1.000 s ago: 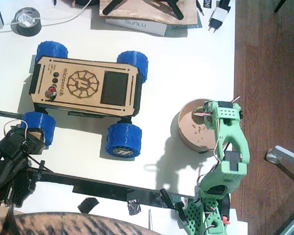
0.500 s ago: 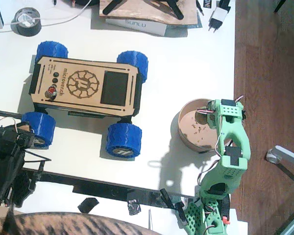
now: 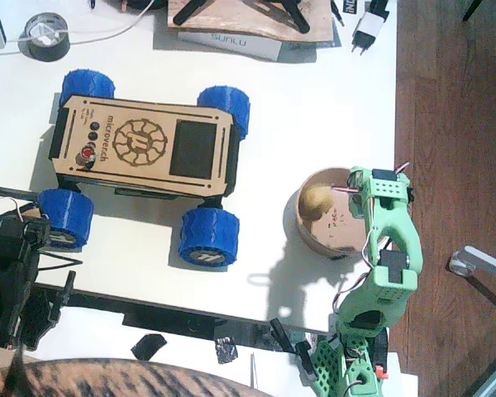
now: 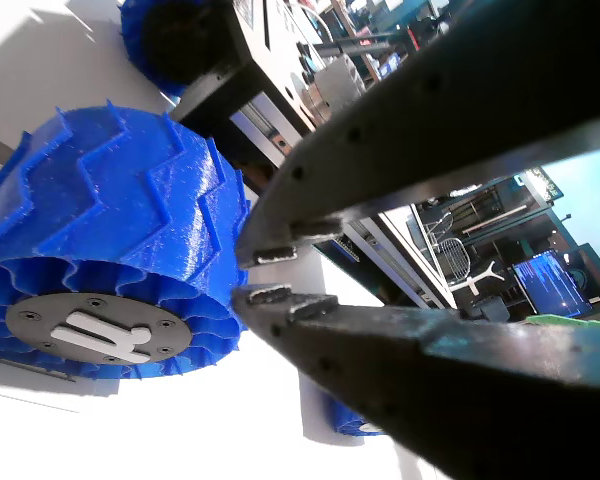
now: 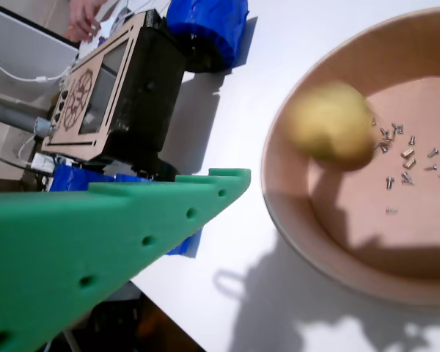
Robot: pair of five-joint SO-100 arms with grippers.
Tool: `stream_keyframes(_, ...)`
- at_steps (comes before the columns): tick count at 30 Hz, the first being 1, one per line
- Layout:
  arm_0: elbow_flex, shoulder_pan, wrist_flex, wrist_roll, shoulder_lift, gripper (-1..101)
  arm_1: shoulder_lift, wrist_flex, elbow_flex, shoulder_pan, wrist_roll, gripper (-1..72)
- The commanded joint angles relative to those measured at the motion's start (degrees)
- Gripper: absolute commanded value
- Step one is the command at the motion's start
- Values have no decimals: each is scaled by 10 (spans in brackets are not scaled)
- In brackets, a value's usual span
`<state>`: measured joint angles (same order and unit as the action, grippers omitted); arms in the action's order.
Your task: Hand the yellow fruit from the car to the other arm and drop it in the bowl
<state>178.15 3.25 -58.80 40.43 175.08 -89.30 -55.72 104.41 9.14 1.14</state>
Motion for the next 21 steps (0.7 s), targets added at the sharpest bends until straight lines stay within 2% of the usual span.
stream_keyframes(1, 10, 1, 7, -7, 2, 0, -41, 9, 4, -10, -10, 277)
stream_keyframes(5, 10, 1, 7, -7, 3, 0, -101, 9, 37, -20, -18, 234)
stream_keyframes(9, 10, 1, 7, -7, 3, 0, -218, 1, 108, -34, -81, 133)
stream_keyframes(11, 10, 1, 7, -7, 3, 0, -295, 7, 156, -33, -98, 3)
stream_keyframes(21, 10, 1, 7, -7, 3, 0, -628, 49, 338, -92, -84, 1)
